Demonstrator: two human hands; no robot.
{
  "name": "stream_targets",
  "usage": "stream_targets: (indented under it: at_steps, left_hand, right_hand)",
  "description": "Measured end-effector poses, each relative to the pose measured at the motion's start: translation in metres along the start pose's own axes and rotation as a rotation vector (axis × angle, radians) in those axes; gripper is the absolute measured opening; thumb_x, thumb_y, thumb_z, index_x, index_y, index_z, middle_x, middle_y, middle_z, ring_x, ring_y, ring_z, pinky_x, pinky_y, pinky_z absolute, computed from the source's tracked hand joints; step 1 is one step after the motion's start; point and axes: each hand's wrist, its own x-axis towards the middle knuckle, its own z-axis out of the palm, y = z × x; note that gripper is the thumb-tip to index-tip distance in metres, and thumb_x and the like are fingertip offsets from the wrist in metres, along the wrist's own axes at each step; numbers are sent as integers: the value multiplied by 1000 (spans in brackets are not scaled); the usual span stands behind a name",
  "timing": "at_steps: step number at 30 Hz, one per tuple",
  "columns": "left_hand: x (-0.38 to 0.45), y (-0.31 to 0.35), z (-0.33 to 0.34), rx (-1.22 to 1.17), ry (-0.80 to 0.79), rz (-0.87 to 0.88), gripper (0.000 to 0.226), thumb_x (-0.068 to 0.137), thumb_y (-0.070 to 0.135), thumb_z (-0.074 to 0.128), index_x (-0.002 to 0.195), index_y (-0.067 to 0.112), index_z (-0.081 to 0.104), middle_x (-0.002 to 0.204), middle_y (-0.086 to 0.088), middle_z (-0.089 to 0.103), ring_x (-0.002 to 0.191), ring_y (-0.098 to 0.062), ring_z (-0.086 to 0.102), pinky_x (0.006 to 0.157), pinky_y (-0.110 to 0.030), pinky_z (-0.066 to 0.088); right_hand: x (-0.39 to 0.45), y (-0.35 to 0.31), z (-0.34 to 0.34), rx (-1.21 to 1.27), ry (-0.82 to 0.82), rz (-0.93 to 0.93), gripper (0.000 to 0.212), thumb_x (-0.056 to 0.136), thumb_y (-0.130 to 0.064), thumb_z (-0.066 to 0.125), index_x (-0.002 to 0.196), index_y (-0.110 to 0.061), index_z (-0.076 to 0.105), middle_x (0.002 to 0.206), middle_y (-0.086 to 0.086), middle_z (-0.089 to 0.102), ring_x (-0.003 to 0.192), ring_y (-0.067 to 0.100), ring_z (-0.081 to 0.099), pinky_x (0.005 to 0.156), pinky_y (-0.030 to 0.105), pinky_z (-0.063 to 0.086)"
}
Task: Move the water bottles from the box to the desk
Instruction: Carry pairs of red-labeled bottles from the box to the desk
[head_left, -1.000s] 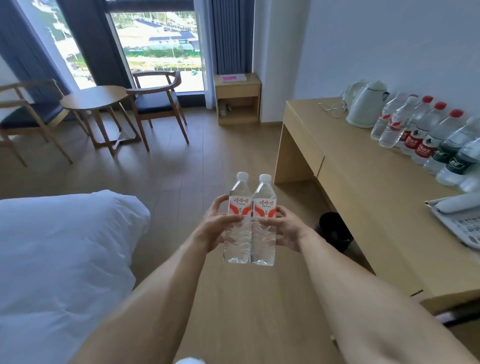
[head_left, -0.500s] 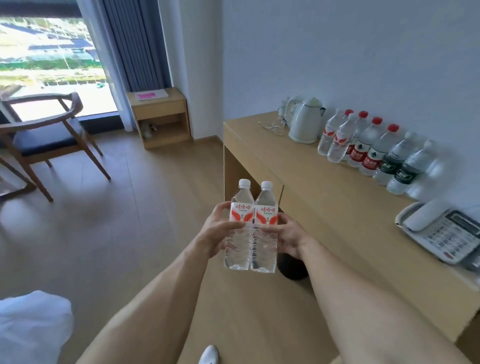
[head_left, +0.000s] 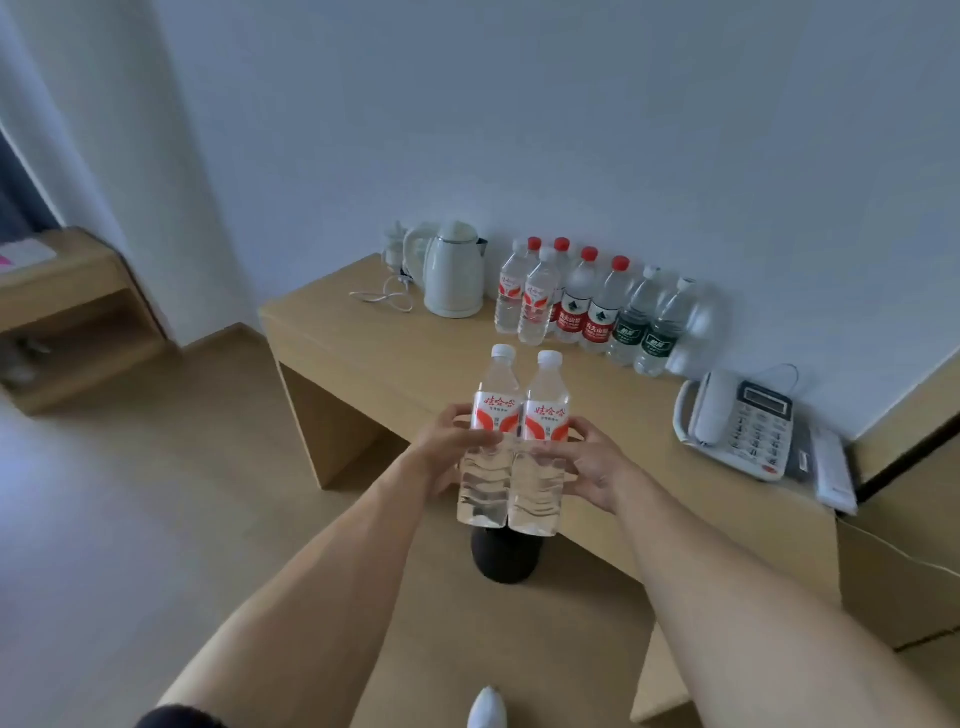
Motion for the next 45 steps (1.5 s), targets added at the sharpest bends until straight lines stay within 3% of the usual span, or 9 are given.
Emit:
stream_targets:
  at_steps: [5, 14, 18, 22, 28, 31, 35, 39, 45]
  left_hand:
    - [65, 19, 20, 99, -98, -3, 60, 85, -2, 73, 138, -2, 45, 133, -29, 57, 122, -46, 58, 98, -70, 46]
    - [187, 54, 30, 202, -177, 0, 59, 79, -4, 78, 132, 2, 51, 126, -23, 63, 117, -42, 62, 97, -67, 49]
    - [231, 70, 34, 194, -216, 27, 62, 75, -9, 79, 129, 4, 53, 126, -22, 63, 111, -38, 66, 78, -48, 58]
    - [261, 76, 39, 250, -213, 94, 60, 71, -9, 82, 124, 5, 56, 118, -17, 68, 95, -25, 69, 65, -32, 53]
    - [297, 79, 40, 411, -206, 206, 65, 63, -12, 85, 120, 8, 59, 110, -12, 73, 106, -24, 69, 85, -32, 59]
    - [311, 82, 37, 473, -256, 243, 75, 61, -16, 83, 126, 13, 58, 112, -8, 73, 109, -17, 67, 84, -28, 59]
    - [325, 83, 33, 499, -296, 272, 78, 61, -20, 80, 128, 12, 55, 115, -8, 70, 113, -18, 65, 91, -35, 58]
    - [335, 79, 31, 531, -324, 289, 78, 62, -18, 80, 127, 17, 55, 113, -4, 70, 112, -17, 65, 93, -33, 57]
    - [348, 80, 29, 600, -396, 293, 79, 62, -9, 83, 129, 21, 52, 117, -1, 70, 115, -15, 64, 102, -42, 53]
  right_hand:
    - [38, -11, -33, 64, 88, -27, 58, 72, -2, 87, 119, -20, 58, 117, 14, 68, 109, 33, 67, 85, 62, 57]
    - [138, -40, -66, 151, 151, -49, 65, 68, 1, 87, 124, -18, 60, 114, 5, 73, 107, 24, 67, 81, 36, 55]
    - [174, -56, -82, 102, 169, -71, 63, 66, 0, 89, 119, -24, 63, 111, 0, 74, 112, 23, 65, 101, 44, 48]
    - [197, -64, -90, 39, 241, -129, 66, 64, 1, 89, 111, -36, 60, 111, -4, 71, 106, 12, 64, 79, 28, 47]
    - [218, -65, -94, -103, 345, -244, 72, 62, 3, 90, 111, -36, 56, 110, -6, 71, 105, 5, 65, 74, 16, 52]
    - [224, -64, -93, -217, 388, -287, 78, 62, -6, 93, 125, -31, 55, 114, -10, 69, 110, 5, 64, 90, 29, 53]
    - [228, -65, -85, -331, 502, -299, 74, 59, -18, 96, 116, -38, 53, 97, -25, 67, 93, -14, 62, 83, 20, 48]
    - [231, -67, -79, -419, 563, -297, 77, 60, -20, 95, 124, -26, 54, 98, -24, 62, 101, 10, 62, 89, 30, 48]
    - [232, -69, -81, -436, 581, -284, 77, 61, -19, 95, 122, -32, 50, 100, -26, 60, 106, 13, 60, 93, 33, 49]
